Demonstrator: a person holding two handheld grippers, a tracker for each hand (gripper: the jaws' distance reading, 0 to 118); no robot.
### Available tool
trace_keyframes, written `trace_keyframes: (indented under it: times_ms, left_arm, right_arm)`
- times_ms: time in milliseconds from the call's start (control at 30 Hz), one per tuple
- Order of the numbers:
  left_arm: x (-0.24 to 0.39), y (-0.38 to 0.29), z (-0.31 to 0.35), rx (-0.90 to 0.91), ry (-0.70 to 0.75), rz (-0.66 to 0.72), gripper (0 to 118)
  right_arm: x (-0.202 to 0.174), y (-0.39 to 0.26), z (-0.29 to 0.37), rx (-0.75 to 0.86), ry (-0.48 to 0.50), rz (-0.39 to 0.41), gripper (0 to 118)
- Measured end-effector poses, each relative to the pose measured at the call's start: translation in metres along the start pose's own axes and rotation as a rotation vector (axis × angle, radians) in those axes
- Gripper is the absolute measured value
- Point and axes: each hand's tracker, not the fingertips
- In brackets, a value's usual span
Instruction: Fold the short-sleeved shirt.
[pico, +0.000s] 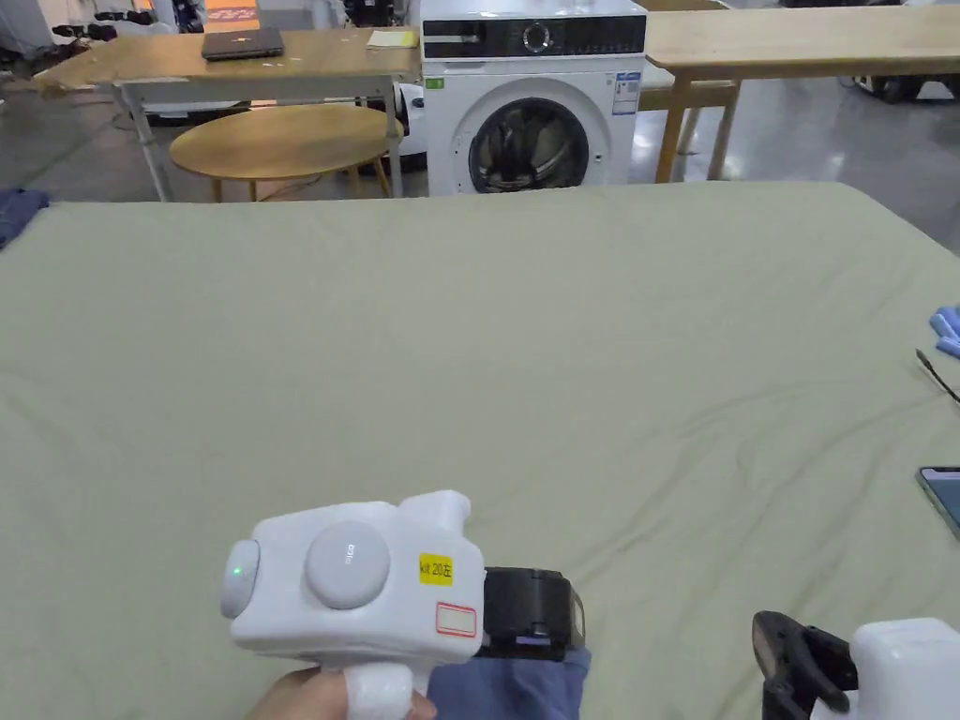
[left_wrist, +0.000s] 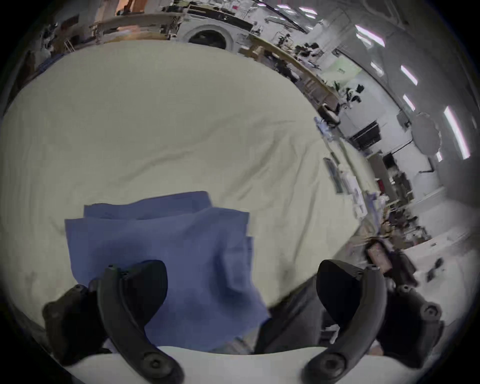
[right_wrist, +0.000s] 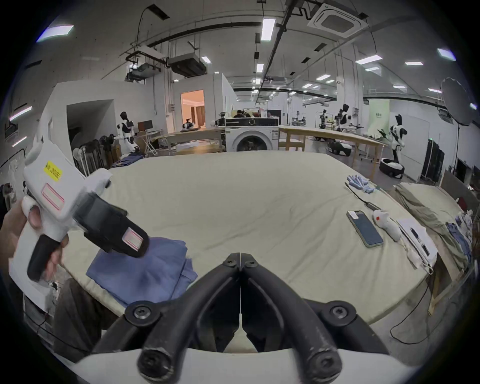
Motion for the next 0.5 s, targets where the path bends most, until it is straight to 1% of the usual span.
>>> trace_keyframes:
  times_ms: [67,100,133,167,200,233,300,367,433,500]
  left_arm:
    - [-0.009,-0.002,0.017,0.03,-0.034,0.04,112]
    - [-0.016,-0.004,0.027,0.059,-0.04,0.046,106]
    - [-0.021,-0.002,0.034,0.082,-0.052,0.05,81]
    - [-0.029,-0.004,0.04,0.109,-0.072,0.056,44]
    - [-0.036,-0.005,0.041,0.096,-0.08,0.06,2]
    - [-0.043,-0.008,0.04,0.103,-0.099,0.083,0]
    - [-0.051,-0.011,0.028,0.064,-0.168,0.08,0]
    - [-0.053,-0.015,0.011,0.03,-0.206,0.086,0]
    - [-0.056,-0.02,-0.017,-0.023,-0.265,0.071,0]
    - [-0.06,-0.028,-0.049,-0.067,-0.27,0.098,0]
  right_arm:
    - [0.003,-0.001,-0.002,-0.006,-0.005,-0.003,0]
    - [0.003,-0.001,-0.003,-0.008,-0.007,-0.005,0]
    - [0.003,-0.001,-0.004,-0.009,-0.008,-0.007,0]
    - [0.003,-0.001,-0.006,-0.01,-0.005,-0.011,0]
    - [0.003,0.0,-0.007,-0.011,0.001,-0.016,0]
    - [0.002,0.0,-0.008,-0.011,0.006,-0.018,0]
    - [-0.001,0.001,-0.01,-0.011,0.01,-0.014,0]
    - [-0.004,0.001,-0.011,-0.017,0.013,-0.009,0]
    - [-0.006,0.001,-0.013,-0.026,0.02,-0.003,0]
    - [-0.01,0.001,-0.013,-0.035,0.018,0.004,0]
